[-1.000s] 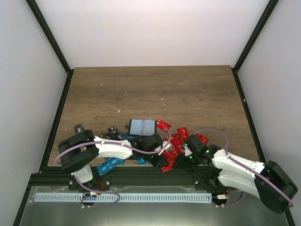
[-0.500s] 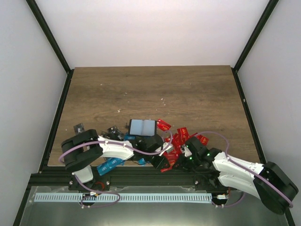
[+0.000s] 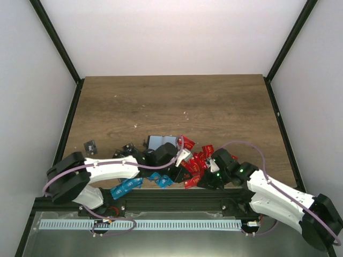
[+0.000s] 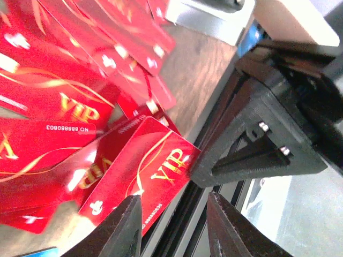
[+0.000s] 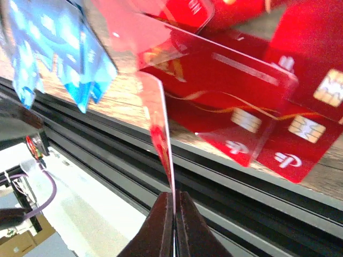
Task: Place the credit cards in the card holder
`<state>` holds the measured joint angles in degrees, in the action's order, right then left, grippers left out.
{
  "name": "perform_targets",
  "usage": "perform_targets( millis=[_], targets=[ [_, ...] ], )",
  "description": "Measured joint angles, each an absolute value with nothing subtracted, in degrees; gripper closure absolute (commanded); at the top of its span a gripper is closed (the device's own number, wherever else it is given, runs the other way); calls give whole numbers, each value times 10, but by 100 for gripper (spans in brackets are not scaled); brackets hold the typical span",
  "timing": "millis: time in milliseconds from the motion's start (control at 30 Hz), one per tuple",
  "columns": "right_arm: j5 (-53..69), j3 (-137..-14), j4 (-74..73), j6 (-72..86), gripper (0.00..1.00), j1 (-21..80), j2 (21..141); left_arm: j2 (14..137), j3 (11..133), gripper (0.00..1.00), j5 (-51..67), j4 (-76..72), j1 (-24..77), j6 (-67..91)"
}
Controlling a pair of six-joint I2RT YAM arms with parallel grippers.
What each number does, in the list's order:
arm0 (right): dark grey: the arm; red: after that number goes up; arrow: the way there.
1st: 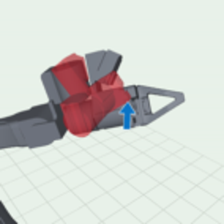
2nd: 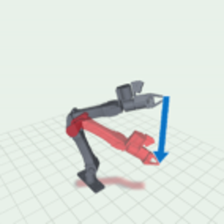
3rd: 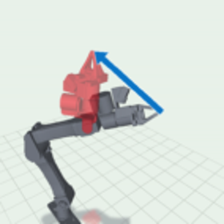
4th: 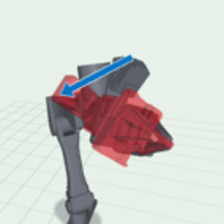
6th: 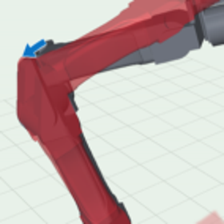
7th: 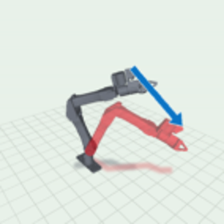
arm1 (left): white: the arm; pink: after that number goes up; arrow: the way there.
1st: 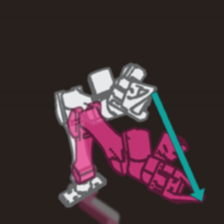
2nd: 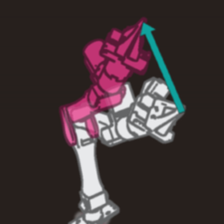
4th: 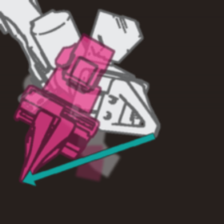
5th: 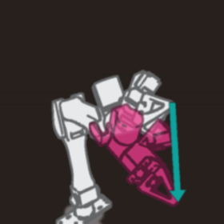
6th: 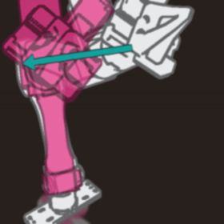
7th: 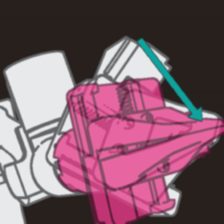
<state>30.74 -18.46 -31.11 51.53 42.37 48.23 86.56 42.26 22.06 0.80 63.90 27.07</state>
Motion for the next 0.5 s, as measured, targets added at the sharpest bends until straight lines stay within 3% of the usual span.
perform_targets(
  millis=[300, 500],
  targets=[
    [246, -300, -389, 471, 99, 423, 512, 768, 422, 63, 195, 49, 576, 270],
    [234, -360, -359, 408, 99, 422, 508, 691, 411, 55, 202, 71, 531, 243]
  ],
)
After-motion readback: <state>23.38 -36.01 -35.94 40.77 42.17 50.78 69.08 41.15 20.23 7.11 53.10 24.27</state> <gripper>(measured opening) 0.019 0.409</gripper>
